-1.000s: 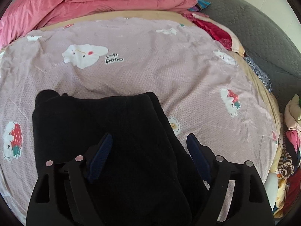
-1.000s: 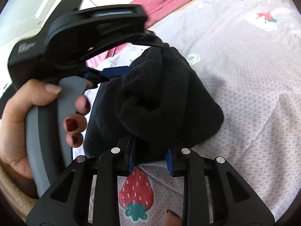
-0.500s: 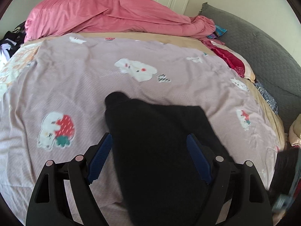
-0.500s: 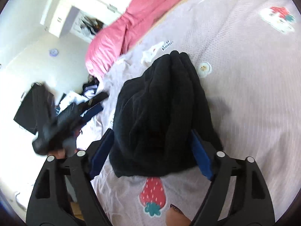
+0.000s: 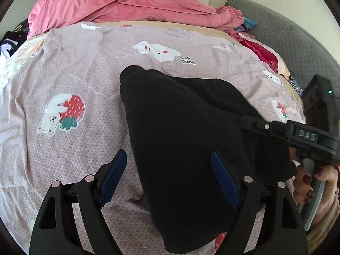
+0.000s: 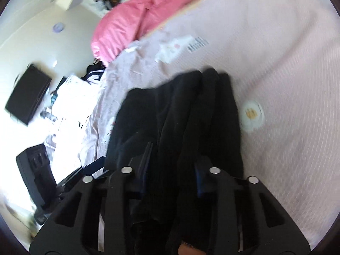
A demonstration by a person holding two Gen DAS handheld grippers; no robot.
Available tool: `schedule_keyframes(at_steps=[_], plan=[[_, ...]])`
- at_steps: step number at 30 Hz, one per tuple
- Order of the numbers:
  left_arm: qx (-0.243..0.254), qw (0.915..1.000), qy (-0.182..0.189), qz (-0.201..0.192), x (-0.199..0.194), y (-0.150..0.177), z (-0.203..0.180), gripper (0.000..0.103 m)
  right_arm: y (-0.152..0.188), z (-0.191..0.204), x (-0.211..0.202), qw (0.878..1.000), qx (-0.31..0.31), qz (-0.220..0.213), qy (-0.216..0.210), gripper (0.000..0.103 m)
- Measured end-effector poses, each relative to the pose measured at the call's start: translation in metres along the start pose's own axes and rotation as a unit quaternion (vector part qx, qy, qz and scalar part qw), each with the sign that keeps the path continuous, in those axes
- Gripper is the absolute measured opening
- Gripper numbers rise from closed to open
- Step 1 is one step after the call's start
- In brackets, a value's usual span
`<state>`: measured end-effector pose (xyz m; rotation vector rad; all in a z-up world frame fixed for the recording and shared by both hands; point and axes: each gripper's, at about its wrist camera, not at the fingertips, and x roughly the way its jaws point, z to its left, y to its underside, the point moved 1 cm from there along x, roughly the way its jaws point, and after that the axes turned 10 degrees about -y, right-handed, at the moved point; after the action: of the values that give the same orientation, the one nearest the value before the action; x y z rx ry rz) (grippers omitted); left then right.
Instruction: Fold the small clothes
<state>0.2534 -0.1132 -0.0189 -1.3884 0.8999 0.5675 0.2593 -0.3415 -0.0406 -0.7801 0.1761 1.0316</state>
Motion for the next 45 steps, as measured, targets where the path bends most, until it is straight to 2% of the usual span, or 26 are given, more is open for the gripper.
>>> schedule_keyframes(at_steps=[1,4,7,9,12,16,20,22,24,25,26,27,29,32,34,36,45], plan=[[0.003,1.0000,0.000,-0.002,-0.002,-0.001,-0.002,0.080,-0.003,0.010,-0.005,0.999,-0.033,-0.013,0.002,0.020],[0.008,1.0000,0.001,-0.001,-0.001,0.000,-0.006,0.080,-0.010,0.022,-0.013,0.996,-0.083,-0.035,0.015,0.020],[0.012,0.9999,0.000,0.010,0.006,0.002,-0.010,0.080,-0.007,0.008,-0.002,0.994,-0.086,-0.011,0.060,0.021],[0.008,0.9998,0.006,0.017,0.013,0.005,-0.011,0.081,0.000,-0.011,0.003,0.995,-0.062,0.004,0.073,0.027],[0.004,0.9998,0.005,0.018,0.015,0.008,-0.010,0.083,0.004,-0.024,-0.003,0.998,-0.030,-0.001,0.062,0.037],[-0.004,0.9998,0.010,0.018,0.013,0.012,-0.005,0.083,0.012,-0.020,-0.017,0.998,-0.025,-0.005,0.053,0.039],[-0.007,0.9996,0.020,0.017,0.006,0.018,-0.003,0.083,0.023,-0.024,-0.025,1.000,0.022,0.011,-0.002,0.053],[-0.013,0.9993,0.030,0.018,0.002,0.021,-0.002,0.083,0.029,-0.024,-0.030,0.999,0.038,0.014,-0.023,0.053],[-0.016,0.9990,0.036,0.018,-0.001,0.026,-0.001,0.083,0.035,-0.025,-0.031,0.999,0.044,0.016,-0.023,0.053],[-0.019,0.9988,0.042,0.017,-0.005,0.029,-0.001,0.083,0.036,-0.023,-0.029,0.999,0.042,0.019,-0.018,0.048],[-0.019,0.9986,0.045,0.017,-0.006,0.031,-0.002,0.082,0.038,-0.020,-0.028,0.999,0.036,0.022,-0.013,0.026],[-0.019,0.9985,0.049,0.017,-0.008,0.033,-0.002,0.082,0.038,-0.017,-0.028,0.999,0.033,0.023,-0.017,0.020],[-0.010,0.9982,0.055,0.021,-0.012,0.038,-0.007,0.081,0.037,-0.009,-0.033,0.999,0.029,0.009,-0.030,0.019],[0.001,0.9985,0.048,0.024,-0.012,0.043,-0.012,0.081,0.036,-0.006,-0.042,1.000,0.018,-0.010,-0.014,0.018],[0.004,0.9984,0.047,0.031,-0.009,0.046,-0.014,0.081,0.040,-0.010,-0.034,0.999,0.007,0.010,0.035,0.019],[0.004,0.9983,0.047,0.035,-0.005,0.049,-0.015,0.081,0.043,-0.013,-0.026,0.998,0.002,0.021,0.059,0.022],[-0.002,0.9986,0.041,0.034,-0.005,0.049,-0.012,0.082,0.053,-0.009,-0.034,0.995,-0.015,-0.007,0.096,0.037]])
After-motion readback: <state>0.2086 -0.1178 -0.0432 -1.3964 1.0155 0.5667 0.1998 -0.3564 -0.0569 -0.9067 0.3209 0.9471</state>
